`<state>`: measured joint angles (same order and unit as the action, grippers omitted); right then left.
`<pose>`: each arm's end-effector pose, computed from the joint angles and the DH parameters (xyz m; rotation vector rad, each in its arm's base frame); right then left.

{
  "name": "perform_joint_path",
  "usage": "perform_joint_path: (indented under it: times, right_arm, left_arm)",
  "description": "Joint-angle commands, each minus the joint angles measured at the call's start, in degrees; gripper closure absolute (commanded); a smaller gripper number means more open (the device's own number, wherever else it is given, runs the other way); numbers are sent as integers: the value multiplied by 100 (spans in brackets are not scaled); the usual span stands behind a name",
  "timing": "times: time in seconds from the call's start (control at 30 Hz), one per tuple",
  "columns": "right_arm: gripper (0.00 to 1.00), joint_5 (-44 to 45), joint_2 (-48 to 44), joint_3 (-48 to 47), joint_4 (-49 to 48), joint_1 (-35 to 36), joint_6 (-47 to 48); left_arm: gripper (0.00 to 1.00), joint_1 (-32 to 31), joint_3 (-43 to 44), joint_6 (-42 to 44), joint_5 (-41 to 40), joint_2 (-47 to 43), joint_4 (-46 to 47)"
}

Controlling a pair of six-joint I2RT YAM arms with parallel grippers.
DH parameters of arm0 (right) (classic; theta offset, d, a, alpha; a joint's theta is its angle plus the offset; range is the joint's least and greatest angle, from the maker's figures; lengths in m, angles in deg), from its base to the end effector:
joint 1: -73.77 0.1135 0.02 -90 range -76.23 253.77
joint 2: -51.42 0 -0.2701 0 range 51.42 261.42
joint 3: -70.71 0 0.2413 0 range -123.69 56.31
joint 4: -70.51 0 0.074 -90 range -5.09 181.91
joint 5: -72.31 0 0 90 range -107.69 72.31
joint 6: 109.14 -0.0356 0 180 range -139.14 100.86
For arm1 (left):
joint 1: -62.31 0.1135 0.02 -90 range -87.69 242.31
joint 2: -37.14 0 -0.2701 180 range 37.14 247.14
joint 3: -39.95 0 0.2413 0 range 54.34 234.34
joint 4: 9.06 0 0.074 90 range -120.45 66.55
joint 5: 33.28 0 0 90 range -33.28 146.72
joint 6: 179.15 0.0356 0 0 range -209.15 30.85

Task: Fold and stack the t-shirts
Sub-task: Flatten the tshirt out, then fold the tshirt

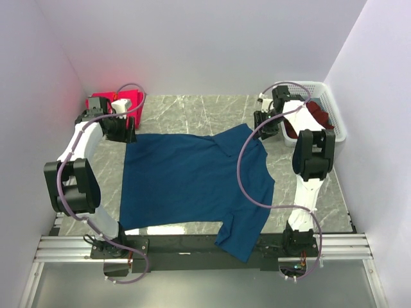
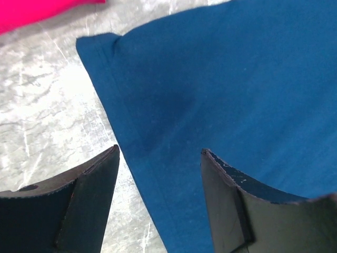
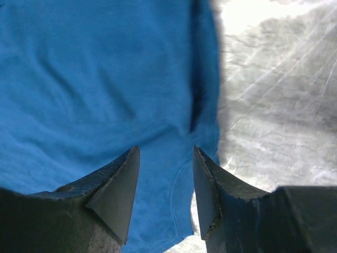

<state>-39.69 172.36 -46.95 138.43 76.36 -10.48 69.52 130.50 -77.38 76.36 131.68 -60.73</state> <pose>0.4332 0.0329 0.2301 -0.3578 2.7296 0.5100 0.3415 0.0311 0.2772 0.2314 2.4748 -0.2973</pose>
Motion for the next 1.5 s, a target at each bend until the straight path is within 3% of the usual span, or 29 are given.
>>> perform_joint_path:
  times: [0.0, 0.53, 0.63, 0.8, 1.13, 1.47]
  right_arm:
    - [48, -129, 130, -352, -60, -57, -260]
    - [53, -235, 597, -317, -139, -57, -366]
    - [57, -270, 614, -300, -149, -74, -366]
    - [74, -436, 641, -379, -96, -101, -357]
    - [66, -94, 684, -326, -114, -127, -392]
    - [69, -15, 782, -352, -69, -118, -392]
  left_arm:
    - [31, -8, 22, 80, -4, 108, 124]
    - [30, -8, 434, 45, -320, 627, 159]
    - [30, -8, 496, 36, -355, 679, 177]
    - [30, 9, 584, 71, -426, 785, 186]
    - [30, 18, 698, 62, -399, 811, 168]
    - [30, 71, 768, 18, -417, 978, 203]
